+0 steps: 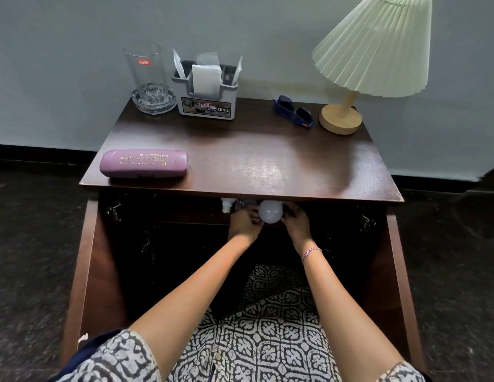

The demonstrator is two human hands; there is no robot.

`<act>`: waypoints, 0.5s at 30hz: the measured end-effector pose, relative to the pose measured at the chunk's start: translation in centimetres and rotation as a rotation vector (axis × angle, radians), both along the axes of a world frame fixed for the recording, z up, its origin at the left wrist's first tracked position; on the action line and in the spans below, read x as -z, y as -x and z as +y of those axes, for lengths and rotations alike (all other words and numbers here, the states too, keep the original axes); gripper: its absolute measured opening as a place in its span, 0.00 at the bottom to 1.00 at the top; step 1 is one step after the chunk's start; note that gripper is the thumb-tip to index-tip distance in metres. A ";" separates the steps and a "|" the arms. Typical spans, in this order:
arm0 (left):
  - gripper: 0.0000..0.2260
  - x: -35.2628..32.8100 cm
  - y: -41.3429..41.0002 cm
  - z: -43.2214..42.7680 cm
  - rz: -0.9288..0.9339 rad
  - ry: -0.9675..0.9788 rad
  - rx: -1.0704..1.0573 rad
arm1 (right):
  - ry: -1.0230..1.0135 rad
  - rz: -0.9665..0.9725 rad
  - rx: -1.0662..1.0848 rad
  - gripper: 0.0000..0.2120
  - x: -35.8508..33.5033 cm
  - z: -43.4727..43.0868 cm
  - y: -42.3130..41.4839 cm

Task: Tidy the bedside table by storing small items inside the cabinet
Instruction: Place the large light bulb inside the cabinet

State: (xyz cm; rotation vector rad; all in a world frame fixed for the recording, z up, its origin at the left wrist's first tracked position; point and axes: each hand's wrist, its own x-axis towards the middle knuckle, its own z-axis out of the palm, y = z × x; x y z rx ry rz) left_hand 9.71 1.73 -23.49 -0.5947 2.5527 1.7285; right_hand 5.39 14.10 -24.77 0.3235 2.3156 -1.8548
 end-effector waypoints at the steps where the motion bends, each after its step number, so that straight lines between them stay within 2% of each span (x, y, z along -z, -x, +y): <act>1: 0.14 0.0 0.0 0.1 -0.001 -0.001 0.011 | -0.032 0.018 -0.039 0.15 -0.2 -0.1 0.3; 5: 0.16 -0.2 0.3 0.4 0.000 -0.005 0.049 | -0.177 0.023 -0.166 0.15 -0.7 -0.2 1.5; 10: 0.16 -0.7 0.5 0.2 0.007 0.014 0.069 | -0.309 0.039 -0.167 0.13 -0.4 0.3 2.0; 12: 0.16 -0.9 0.5 0.0 -0.008 -0.002 0.053 | -0.291 0.055 -0.150 0.12 -0.5 0.5 1.7; 15: 0.15 -1.0 0.2 -0.2 -0.017 -0.001 0.038 | -0.181 0.039 -0.142 0.20 -1.0 0.4 0.7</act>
